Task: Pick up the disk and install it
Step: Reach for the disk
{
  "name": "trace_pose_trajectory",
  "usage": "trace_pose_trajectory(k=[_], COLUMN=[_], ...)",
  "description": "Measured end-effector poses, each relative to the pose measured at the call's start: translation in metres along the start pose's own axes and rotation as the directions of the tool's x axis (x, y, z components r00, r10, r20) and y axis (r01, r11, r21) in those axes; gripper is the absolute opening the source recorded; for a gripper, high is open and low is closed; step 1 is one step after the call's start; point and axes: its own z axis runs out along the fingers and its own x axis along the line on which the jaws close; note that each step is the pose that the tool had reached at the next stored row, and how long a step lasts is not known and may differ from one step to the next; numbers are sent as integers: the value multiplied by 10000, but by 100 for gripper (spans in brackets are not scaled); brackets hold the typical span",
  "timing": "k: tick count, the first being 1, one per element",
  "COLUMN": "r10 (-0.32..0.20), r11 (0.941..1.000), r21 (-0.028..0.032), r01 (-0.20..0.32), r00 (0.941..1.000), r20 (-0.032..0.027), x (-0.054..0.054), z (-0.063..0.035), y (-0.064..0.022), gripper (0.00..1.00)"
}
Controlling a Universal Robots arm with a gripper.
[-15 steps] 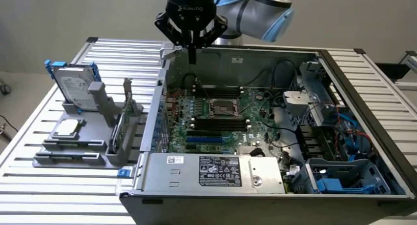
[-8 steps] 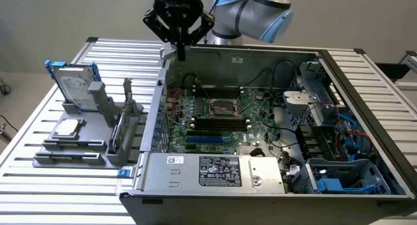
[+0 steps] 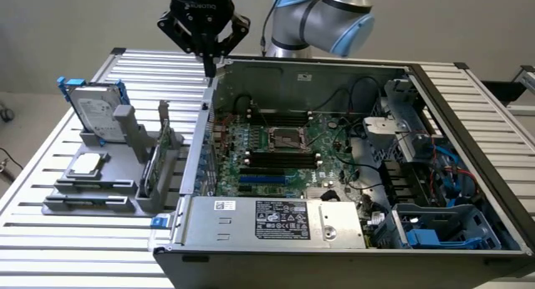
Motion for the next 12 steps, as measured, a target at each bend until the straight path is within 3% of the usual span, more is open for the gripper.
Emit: trace_pose_trajectory(k=[12], r10=[2], r11=[10000], r21=[-2], r01=[-2], r00=[10000], r20=[-31], x=[546], z=[15], y=[-21], gripper=[11])
